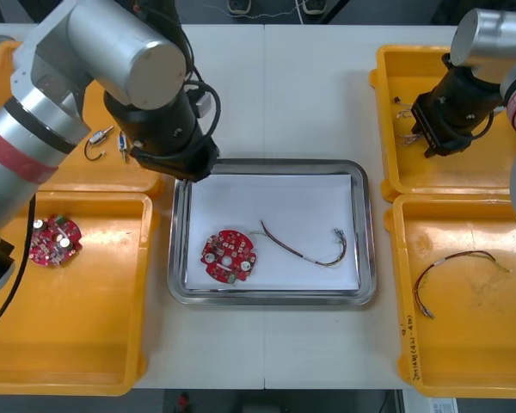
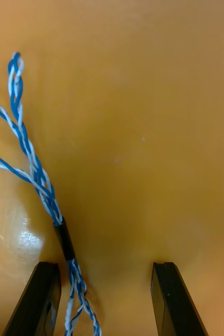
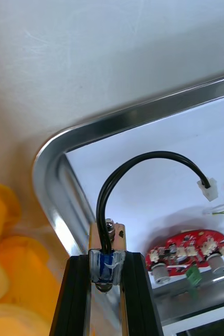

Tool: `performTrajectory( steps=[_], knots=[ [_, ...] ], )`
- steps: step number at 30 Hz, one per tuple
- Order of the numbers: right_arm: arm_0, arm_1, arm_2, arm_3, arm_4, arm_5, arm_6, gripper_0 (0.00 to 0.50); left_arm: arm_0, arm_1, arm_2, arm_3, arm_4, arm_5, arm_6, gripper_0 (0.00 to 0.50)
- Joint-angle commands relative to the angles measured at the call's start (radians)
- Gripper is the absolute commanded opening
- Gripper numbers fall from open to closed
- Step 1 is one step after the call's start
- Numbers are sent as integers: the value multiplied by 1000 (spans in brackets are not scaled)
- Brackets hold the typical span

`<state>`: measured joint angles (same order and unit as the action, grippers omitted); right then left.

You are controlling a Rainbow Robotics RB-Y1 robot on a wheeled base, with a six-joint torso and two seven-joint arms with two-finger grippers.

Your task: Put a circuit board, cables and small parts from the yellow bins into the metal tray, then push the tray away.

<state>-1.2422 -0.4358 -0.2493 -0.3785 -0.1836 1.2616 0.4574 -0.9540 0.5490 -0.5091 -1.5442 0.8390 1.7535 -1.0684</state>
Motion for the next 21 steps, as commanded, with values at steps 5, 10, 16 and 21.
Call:
performTrajectory(
  steps=[5,10,16,21],
  knots=[
    [-10,8,-16,-13,9,-13,-39,500,3,-23,-91,-19,20,-55,61,2],
    [-3,8,-16,-11,4,-11,-42,333,3,-26,-115,44,58,-89,56,1],
    [10,8,-25,-11,-8,-16,-46,0,4,-26,-152,58,64,-103,61,0],
    [9,8,-25,-13,-8,-14,-46,0,4,-24,-178,67,61,-135,68,0]
  ],
)
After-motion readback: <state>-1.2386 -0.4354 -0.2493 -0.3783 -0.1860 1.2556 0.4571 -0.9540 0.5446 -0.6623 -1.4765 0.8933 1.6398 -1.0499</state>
